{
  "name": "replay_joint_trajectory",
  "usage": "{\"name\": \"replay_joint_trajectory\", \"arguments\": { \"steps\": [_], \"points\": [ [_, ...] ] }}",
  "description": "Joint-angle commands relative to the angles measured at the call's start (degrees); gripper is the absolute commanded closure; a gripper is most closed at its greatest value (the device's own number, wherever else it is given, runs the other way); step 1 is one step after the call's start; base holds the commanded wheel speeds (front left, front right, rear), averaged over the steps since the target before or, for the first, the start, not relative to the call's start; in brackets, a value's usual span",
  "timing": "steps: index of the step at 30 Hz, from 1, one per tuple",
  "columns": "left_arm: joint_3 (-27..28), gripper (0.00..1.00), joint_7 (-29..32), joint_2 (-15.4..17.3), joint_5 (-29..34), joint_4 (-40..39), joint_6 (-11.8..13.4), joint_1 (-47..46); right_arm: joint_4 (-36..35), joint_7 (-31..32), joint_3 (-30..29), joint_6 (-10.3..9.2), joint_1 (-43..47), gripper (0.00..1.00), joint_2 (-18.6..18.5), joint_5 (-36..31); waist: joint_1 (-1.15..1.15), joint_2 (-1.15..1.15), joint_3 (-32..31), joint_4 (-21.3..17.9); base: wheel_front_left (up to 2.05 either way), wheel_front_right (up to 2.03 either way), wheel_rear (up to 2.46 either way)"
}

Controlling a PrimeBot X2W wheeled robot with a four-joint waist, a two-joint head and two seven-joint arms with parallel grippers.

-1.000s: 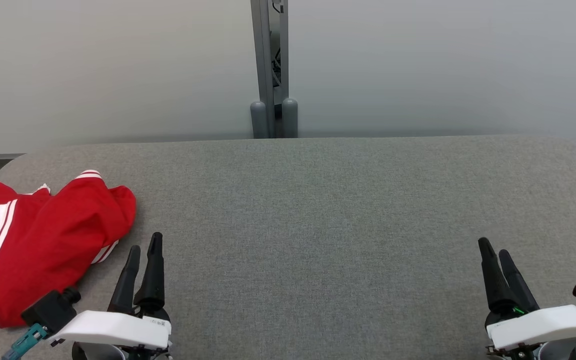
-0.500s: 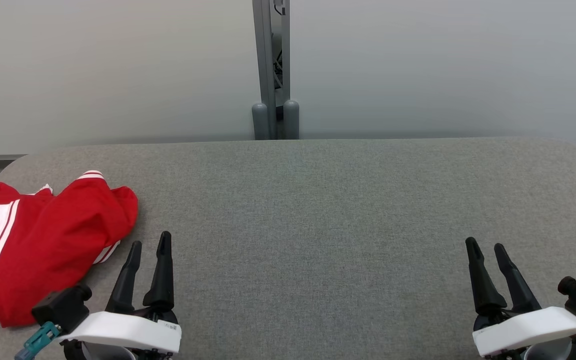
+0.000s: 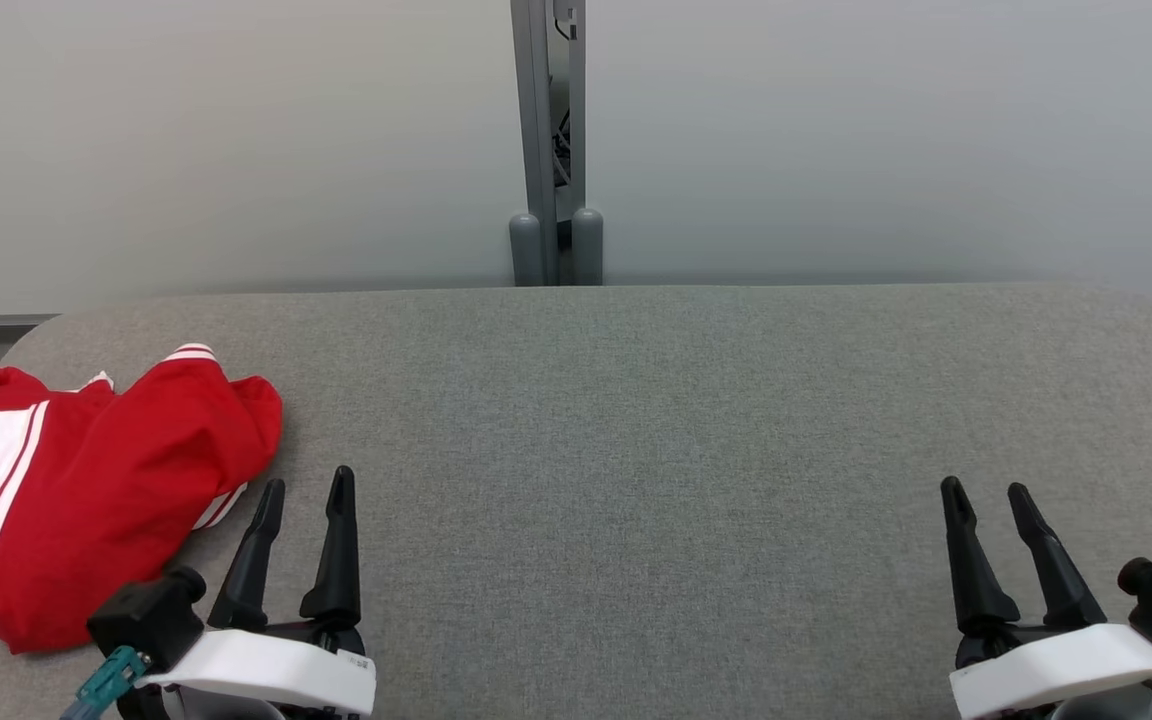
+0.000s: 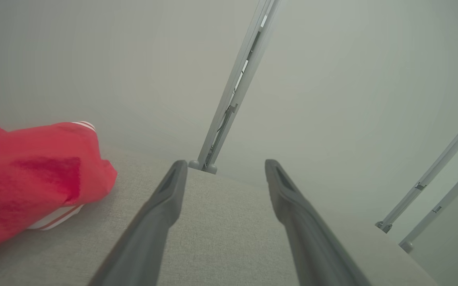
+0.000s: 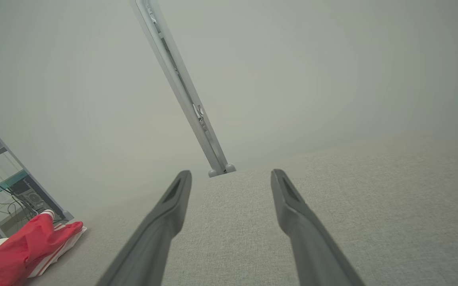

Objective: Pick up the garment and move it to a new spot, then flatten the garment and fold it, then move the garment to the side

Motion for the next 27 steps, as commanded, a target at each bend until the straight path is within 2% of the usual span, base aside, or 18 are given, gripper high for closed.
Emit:
{"name": "replay_joint_trajectory", "arguments": {
  "steps": [1, 27],
  "points": [
    [-0.08, 0.00, -0.41, 0.31, 1.53, -0.51, 0.36, -0.11, -0.47, -0.71, -0.08, 0.00, -0.10, 0.00, -0.48, -1.43, 0.00, 0.00, -0.08, 0.05, 0.00, 0.00, 0.00],
    [0.10, 0.00, -3.17, 0.45, 15.25, -1.03, 3.11, 0.92, -1.96, -4.41, 2.44, 0.00, 0.95, 0.00, -0.73, -12.96, 0.00, 0.00, -1.35, 0.61, 0.00, 0.00, 0.00]
  ]
}}
